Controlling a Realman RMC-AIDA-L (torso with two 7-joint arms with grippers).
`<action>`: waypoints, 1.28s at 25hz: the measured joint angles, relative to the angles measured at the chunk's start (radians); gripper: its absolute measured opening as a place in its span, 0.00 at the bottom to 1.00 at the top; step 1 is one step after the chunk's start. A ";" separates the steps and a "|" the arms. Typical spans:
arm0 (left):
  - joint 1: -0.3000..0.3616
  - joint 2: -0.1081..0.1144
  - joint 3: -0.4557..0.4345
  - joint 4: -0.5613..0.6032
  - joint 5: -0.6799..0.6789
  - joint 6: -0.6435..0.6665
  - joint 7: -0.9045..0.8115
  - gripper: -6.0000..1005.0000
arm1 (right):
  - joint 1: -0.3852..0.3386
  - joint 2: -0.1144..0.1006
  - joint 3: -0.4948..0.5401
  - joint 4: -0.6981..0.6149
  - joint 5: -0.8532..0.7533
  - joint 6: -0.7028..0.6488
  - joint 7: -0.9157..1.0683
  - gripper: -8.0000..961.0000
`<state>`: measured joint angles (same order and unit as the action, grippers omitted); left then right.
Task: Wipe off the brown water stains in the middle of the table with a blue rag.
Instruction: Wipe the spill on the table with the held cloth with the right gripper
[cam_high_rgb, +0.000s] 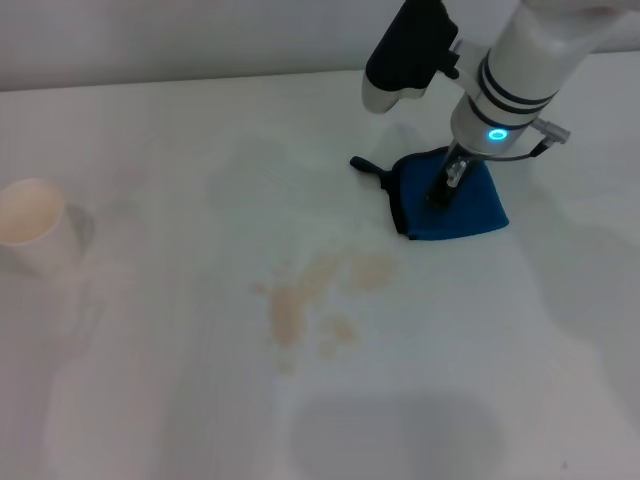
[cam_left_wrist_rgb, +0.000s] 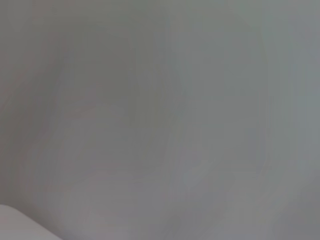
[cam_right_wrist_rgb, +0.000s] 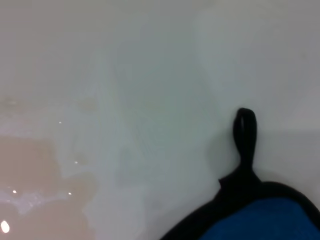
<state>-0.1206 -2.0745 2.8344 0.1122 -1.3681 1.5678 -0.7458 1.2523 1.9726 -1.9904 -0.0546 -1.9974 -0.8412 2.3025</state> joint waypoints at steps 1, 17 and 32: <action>-0.001 0.000 -0.001 -0.001 0.000 0.000 -0.003 0.89 | 0.001 0.001 -0.002 -0.004 0.000 -0.002 0.000 0.10; -0.005 0.001 -0.003 -0.038 -0.006 0.006 -0.046 0.89 | 0.034 -0.005 -0.006 -0.017 0.000 -0.014 0.002 0.16; -0.012 0.001 -0.004 -0.037 -0.011 0.006 -0.051 0.89 | 0.030 -0.019 -0.020 0.025 -0.005 -0.034 0.008 0.60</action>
<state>-0.1322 -2.0740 2.8303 0.0747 -1.3790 1.5740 -0.7963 1.2826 1.9535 -2.0108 -0.0301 -2.0019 -0.8747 2.3102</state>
